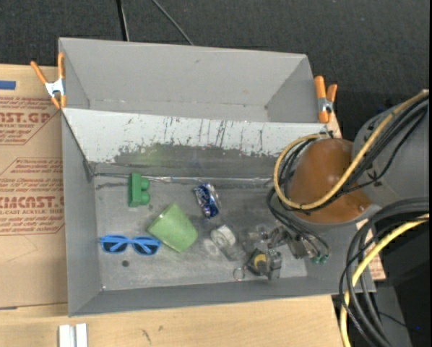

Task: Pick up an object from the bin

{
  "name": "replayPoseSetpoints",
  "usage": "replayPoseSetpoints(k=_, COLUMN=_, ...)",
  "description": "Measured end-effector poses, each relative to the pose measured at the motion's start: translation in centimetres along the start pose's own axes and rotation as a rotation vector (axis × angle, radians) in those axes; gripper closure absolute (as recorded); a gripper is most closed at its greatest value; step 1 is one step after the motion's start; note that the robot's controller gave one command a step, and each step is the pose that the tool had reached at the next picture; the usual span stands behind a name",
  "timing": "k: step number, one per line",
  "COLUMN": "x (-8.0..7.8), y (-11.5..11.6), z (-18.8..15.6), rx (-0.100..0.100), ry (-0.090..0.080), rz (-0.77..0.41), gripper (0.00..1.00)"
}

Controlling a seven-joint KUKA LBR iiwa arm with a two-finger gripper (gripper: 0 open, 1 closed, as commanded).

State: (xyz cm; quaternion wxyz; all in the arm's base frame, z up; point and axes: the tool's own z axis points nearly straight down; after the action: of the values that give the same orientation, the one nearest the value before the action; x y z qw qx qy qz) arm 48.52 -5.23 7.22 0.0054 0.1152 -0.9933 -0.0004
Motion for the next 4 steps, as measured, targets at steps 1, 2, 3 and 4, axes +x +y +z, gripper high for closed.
replayPoseSetpoints(k=1, x=-0.3, y=-0.1, z=-13.0, rx=0.005, ry=-0.019, rz=-0.063, gripper=1.0)
replayPoseSetpoints(k=2, x=0.5, y=0.9, z=-5.9, rx=-0.002, ry=-0.004, rz=0.001, gripper=1.0)
replayPoseSetpoints(k=3, x=0.3, y=0.8, z=-6.2, rx=0.001, ry=-0.011, rz=0.0, gripper=0.0)
replayPoseSetpoints(k=4, x=0.4, y=-1.1, z=0.1, rx=0.008, ry=-0.025, rz=-0.267, gripper=0.0)
